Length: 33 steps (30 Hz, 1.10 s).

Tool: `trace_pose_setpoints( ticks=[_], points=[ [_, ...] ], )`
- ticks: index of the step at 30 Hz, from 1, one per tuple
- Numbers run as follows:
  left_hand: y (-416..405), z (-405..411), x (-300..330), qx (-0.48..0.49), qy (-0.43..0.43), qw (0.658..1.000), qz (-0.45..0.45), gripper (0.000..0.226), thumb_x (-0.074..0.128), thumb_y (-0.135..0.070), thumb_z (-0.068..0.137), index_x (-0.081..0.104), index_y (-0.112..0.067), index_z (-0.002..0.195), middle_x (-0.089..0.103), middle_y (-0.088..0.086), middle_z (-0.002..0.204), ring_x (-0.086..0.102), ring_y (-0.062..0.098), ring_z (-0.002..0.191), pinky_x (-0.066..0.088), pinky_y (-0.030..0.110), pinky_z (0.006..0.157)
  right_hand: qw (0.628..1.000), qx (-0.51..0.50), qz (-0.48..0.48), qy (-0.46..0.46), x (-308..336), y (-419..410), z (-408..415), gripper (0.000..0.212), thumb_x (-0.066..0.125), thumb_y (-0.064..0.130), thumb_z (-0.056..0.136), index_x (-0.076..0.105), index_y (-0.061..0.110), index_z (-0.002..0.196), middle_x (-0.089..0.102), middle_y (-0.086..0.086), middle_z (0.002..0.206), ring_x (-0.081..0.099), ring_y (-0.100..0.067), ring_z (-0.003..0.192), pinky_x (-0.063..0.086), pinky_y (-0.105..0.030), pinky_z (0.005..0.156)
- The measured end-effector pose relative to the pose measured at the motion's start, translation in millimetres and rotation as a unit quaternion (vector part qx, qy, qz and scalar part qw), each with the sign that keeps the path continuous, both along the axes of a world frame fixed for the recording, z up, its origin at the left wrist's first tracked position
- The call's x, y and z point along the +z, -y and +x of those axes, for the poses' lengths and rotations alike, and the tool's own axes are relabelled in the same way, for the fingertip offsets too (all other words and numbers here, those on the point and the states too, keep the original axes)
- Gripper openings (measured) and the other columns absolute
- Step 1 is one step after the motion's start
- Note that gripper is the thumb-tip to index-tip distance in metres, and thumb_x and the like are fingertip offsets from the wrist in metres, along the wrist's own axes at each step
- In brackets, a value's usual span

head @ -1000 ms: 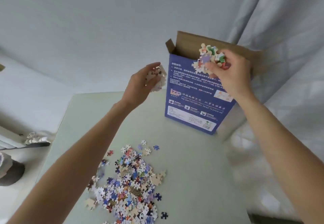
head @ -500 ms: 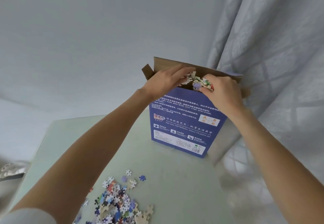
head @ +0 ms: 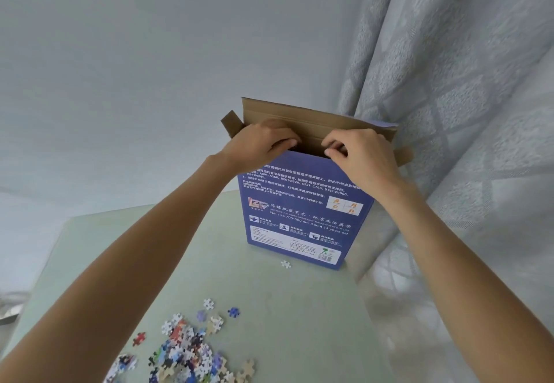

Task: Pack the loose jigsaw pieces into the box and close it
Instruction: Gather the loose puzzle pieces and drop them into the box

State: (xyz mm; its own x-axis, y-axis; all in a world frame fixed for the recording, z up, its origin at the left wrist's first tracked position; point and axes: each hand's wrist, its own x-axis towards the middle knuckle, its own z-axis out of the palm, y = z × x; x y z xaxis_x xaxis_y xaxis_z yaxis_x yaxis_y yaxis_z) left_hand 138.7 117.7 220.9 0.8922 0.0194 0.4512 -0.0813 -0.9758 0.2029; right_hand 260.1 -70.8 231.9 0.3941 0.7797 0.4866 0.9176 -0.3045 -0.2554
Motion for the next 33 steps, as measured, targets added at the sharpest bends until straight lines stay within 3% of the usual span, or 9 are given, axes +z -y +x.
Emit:
trace_pose_setpoints(
  ticks=[3, 9, 12, 17, 20, 23, 26, 29, 33],
  points=[
    [5, -5, -1, 0.019, 0.055, 0.998, -0.029, 0.017, 0.056, -0.019, 0.091, 0.068, -0.016, 0.103, 0.068, -0.003, 0.095, 0.059, 0.009, 0.08, 0.041, 0.013, 0.07, 0.999, 0.028, 0.03, 0.02, -3, -1, -6, 0.01, 0.059, 0.02, 0.09, 0.069, 0.02, 0.09, 0.071, 0.004, 0.085, 0.066, -0.017, 0.073, 0.054, -0.035, 0.061],
    [19, -43, -12, 0.072, 0.189, 0.977, 0.06, 0.016, 0.057, -0.019, 0.09, 0.068, -0.013, 0.1, 0.069, 0.001, 0.086, 0.059, 0.016, 0.078, 0.047, 0.026, 0.063, 0.974, 0.11, 0.155, 0.119, -21, 8, -44, 0.019, 0.052, 0.011, 0.092, 0.07, 0.011, 0.098, 0.07, -0.001, 0.09, 0.064, -0.017, 0.081, 0.053, -0.029, 0.069],
    [34, -84, -38, 0.097, 0.211, 0.973, 0.021, 0.018, 0.054, -0.019, 0.092, 0.069, -0.01, 0.097, 0.069, 0.002, 0.084, 0.059, 0.016, 0.077, 0.048, 0.026, 0.064, 0.972, 0.148, 0.148, 0.104, -65, 16, -74, 0.018, 0.053, 0.01, 0.091, 0.07, 0.01, 0.098, 0.071, -0.001, 0.086, 0.065, -0.018, 0.079, 0.052, -0.029, 0.066],
    [58, -175, -118, 0.205, 0.103, 0.967, -0.113, 0.024, 0.047, -0.02, 0.091, 0.069, -0.015, 0.099, 0.07, -0.009, 0.081, 0.061, 0.012, 0.075, 0.052, 0.028, 0.063, 0.987, 0.153, -0.024, -0.047, -172, 24, -108, 0.021, 0.053, 0.012, 0.087, 0.068, 0.012, 0.1, 0.07, -0.001, 0.09, 0.066, -0.022, 0.081, 0.054, -0.031, 0.063],
    [73, -230, -174, 0.318, -0.033, 0.926, -0.203, 0.026, 0.046, -0.028, 0.088, 0.067, -0.025, 0.103, 0.07, -0.013, 0.086, 0.059, 0.008, 0.079, 0.054, 0.034, 0.069, 0.964, 0.115, -0.181, -0.159, -232, 21, -109, 0.032, 0.055, 0.012, 0.087, 0.06, 0.009, 0.119, 0.062, -0.007, 0.116, 0.058, -0.025, 0.106, 0.049, -0.036, 0.086],
    [84, -275, -214, 0.395, -0.145, 0.871, -0.253, 0.022, 0.056, -0.02, 0.09, 0.065, -0.023, 0.109, 0.07, -0.006, 0.097, 0.056, 0.006, 0.081, 0.054, 0.032, 0.079, 0.932, 0.075, -0.3, -0.187, -272, 8, -104, 0.045, 0.056, 0.015, 0.089, 0.047, 0.003, 0.131, 0.047, -0.013, 0.133, 0.044, -0.029, 0.122, 0.039, -0.037, 0.099],
    [94, -307, -238, 0.424, -0.199, 0.831, -0.301, 0.025, 0.058, -0.017, 0.089, 0.064, -0.019, 0.113, 0.069, 0.0, 0.106, 0.06, 0.009, 0.085, 0.053, 0.031, 0.084, 0.926, 0.022, -0.323, -0.192, -297, -6, -98, 0.047, 0.055, 0.013, 0.089, 0.043, 0.001, 0.133, 0.041, -0.018, 0.138, 0.038, -0.033, 0.127, 0.032, -0.04, 0.105],
    [107, -330, -258, 0.477, -0.253, 0.782, -0.312, 0.039, 0.06, -0.028, 0.088, 0.054, -0.021, 0.126, 0.057, 0.003, 0.125, 0.053, 0.02, 0.112, 0.044, 0.038, 0.099, 0.923, -0.015, -0.338, -0.182, -316, -14, -112, 0.053, 0.054, 0.017, 0.09, 0.037, 0.001, 0.138, 0.03, -0.022, 0.146, 0.024, -0.036, 0.136, 0.021, -0.043, 0.112],
    [129, -349, -278, 0.503, -0.314, 0.745, -0.307, 0.063, 0.06, -0.04, 0.085, 0.035, -0.024, 0.14, 0.036, 0.005, 0.143, 0.027, 0.026, 0.134, 0.025, 0.043, 0.11, 0.924, 0.081, -0.319, -0.197, -325, -3, -179, 0.055, 0.05, 0.018, 0.092, 0.033, 0.003, 0.141, 0.019, -0.02, 0.153, 0.012, -0.034, 0.142, 0.009, -0.04, 0.117]
  ],
)
